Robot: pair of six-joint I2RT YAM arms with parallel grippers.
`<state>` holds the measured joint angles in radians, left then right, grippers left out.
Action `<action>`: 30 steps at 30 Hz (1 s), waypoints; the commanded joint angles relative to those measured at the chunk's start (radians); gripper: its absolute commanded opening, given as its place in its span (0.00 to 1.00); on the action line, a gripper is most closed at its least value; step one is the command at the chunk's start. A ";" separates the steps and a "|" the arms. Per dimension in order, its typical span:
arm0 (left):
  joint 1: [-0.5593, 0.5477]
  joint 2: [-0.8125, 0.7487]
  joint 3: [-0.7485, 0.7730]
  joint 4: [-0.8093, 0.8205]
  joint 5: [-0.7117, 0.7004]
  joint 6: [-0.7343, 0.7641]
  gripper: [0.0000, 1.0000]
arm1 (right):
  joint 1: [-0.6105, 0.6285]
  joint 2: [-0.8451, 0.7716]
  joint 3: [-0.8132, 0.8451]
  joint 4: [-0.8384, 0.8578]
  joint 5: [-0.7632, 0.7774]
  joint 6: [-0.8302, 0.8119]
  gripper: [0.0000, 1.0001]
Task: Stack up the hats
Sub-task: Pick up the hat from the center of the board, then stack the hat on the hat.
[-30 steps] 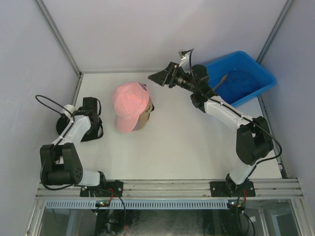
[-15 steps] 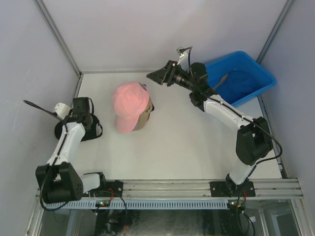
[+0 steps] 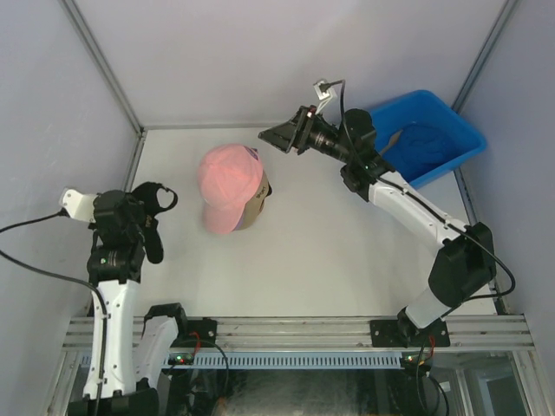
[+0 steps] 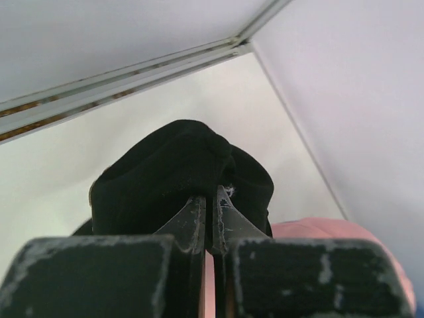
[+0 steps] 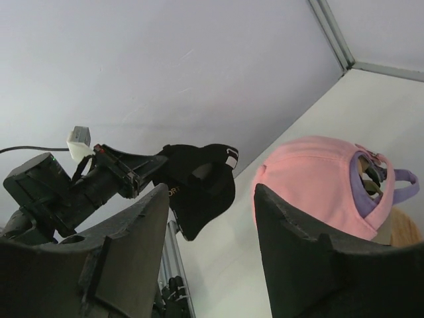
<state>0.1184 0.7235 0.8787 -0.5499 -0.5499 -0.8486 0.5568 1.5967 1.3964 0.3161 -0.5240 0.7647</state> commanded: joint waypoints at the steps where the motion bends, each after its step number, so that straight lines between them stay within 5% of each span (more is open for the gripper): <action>1: 0.006 -0.056 0.023 0.086 0.099 0.043 0.00 | 0.021 -0.069 0.034 -0.030 0.016 -0.042 0.54; 7: 0.005 -0.102 0.105 0.110 0.185 0.002 0.00 | 0.038 -0.098 0.026 -0.064 0.007 -0.045 0.54; 19: 0.003 0.012 0.296 0.348 0.685 -0.160 0.00 | 0.089 -0.146 -0.072 -0.056 -0.009 -0.058 0.55; 30: -0.064 0.155 0.406 0.672 0.995 -0.451 0.00 | 0.099 -0.159 -0.161 0.151 -0.076 0.044 0.56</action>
<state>0.0917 0.8307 1.1736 -0.0811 0.2817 -1.1656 0.6441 1.4609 1.2236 0.3313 -0.5770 0.7853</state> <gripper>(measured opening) 0.020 0.560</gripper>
